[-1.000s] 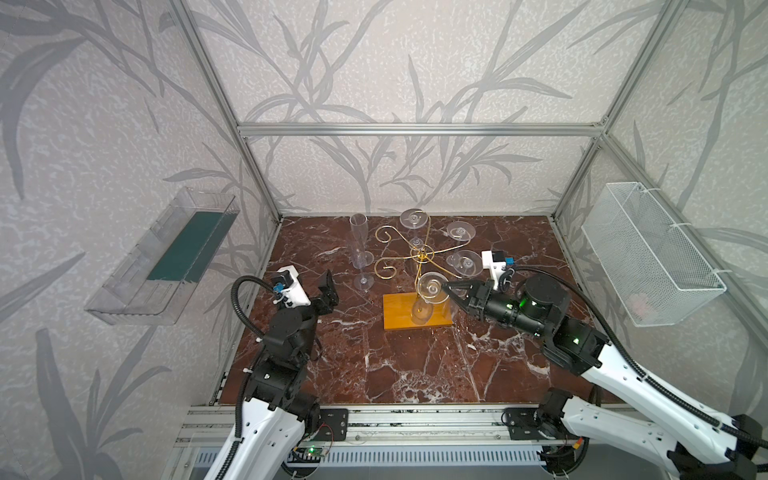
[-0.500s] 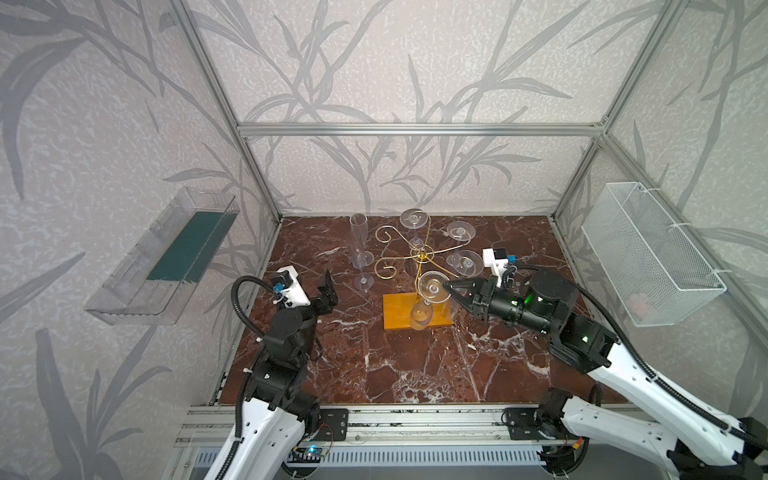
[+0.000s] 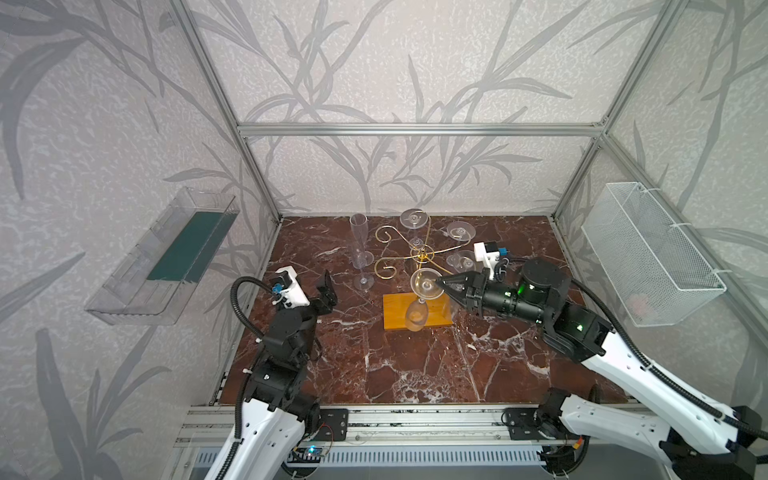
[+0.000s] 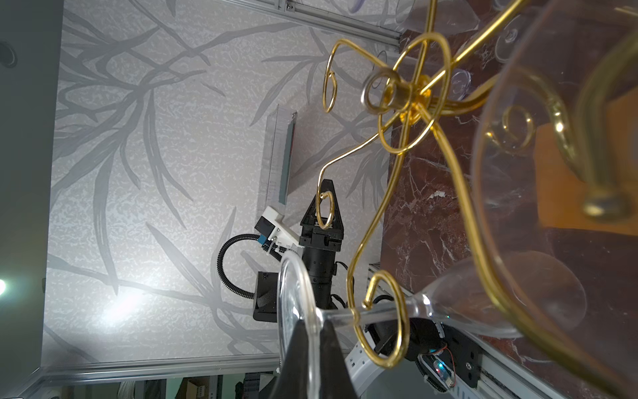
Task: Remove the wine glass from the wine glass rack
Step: 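Close the right gripper on the foot of the hanging clear glass, then lift the held glass up off its rack hook with the right gripper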
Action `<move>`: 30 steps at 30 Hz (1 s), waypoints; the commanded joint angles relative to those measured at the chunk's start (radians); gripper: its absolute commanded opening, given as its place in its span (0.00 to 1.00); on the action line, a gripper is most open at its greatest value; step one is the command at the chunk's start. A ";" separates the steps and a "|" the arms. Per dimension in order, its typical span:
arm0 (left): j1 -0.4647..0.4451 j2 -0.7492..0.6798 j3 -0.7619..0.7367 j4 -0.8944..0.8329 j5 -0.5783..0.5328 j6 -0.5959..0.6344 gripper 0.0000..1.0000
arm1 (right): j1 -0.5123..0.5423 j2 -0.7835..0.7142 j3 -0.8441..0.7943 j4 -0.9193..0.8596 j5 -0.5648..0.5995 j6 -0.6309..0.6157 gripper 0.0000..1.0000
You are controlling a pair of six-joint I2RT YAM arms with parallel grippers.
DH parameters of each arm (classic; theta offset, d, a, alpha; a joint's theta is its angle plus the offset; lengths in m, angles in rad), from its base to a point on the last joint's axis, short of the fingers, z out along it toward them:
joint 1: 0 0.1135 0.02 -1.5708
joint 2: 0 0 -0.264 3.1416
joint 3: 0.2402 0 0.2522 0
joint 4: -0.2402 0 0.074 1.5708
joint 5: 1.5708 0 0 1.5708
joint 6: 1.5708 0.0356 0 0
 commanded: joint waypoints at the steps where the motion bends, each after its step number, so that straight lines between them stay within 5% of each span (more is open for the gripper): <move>1: -0.004 -0.015 -0.011 -0.001 -0.011 -0.015 0.77 | 0.004 0.016 0.069 0.010 -0.021 -0.004 0.00; 20: -0.004 -0.054 -0.018 -0.022 -0.027 -0.011 0.78 | -0.010 -0.058 0.016 -0.041 0.221 0.069 0.00; 30: -0.004 -0.055 -0.017 -0.019 -0.032 -0.002 0.78 | -0.014 -0.100 0.001 -0.081 0.245 0.076 0.00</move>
